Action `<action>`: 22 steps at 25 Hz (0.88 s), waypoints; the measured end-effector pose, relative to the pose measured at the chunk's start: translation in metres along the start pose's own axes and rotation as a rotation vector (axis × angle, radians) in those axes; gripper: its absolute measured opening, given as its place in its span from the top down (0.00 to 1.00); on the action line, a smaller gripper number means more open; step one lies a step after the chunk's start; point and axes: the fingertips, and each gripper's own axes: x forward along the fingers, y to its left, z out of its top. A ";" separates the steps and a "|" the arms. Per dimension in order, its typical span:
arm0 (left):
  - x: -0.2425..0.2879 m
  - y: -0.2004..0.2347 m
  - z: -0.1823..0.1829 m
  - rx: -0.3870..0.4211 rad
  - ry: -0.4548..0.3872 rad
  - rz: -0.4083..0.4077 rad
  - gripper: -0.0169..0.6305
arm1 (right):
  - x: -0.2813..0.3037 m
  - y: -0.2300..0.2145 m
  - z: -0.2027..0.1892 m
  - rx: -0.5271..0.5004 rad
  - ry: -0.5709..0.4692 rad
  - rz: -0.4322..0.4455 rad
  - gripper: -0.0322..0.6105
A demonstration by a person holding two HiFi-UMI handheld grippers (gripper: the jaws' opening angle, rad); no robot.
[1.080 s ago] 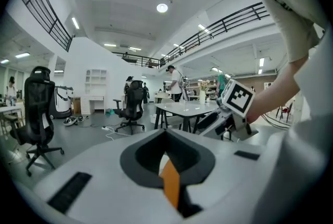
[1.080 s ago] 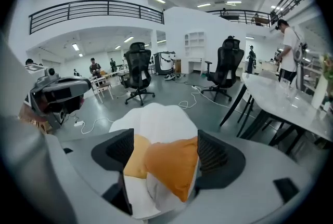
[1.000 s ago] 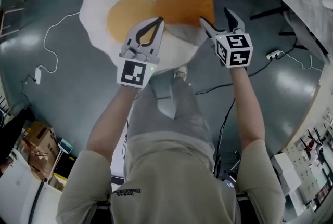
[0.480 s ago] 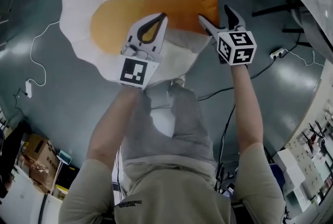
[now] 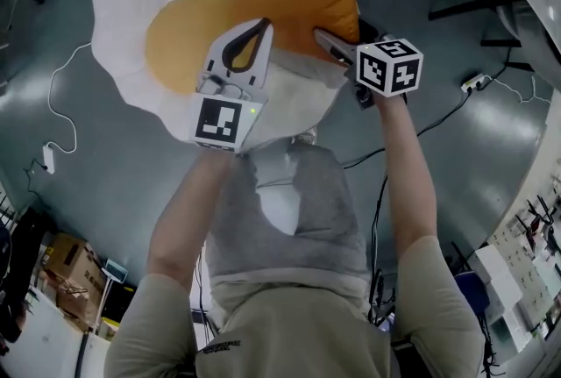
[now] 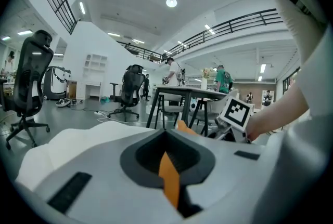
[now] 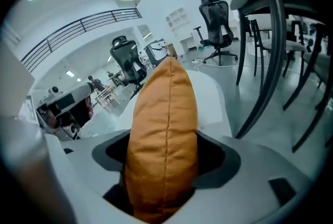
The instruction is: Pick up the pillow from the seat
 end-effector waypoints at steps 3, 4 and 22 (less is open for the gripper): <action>-0.005 -0.004 0.001 0.035 0.013 -0.017 0.96 | 0.004 0.015 -0.010 -0.043 0.008 -0.035 0.49; -0.009 -0.004 0.004 0.028 0.012 -0.014 0.96 | 0.004 0.020 -0.010 -0.051 0.006 -0.048 0.52; -0.159 0.038 0.197 -0.001 -0.100 0.106 0.96 | -0.176 0.211 0.194 -0.305 -0.362 -0.117 0.60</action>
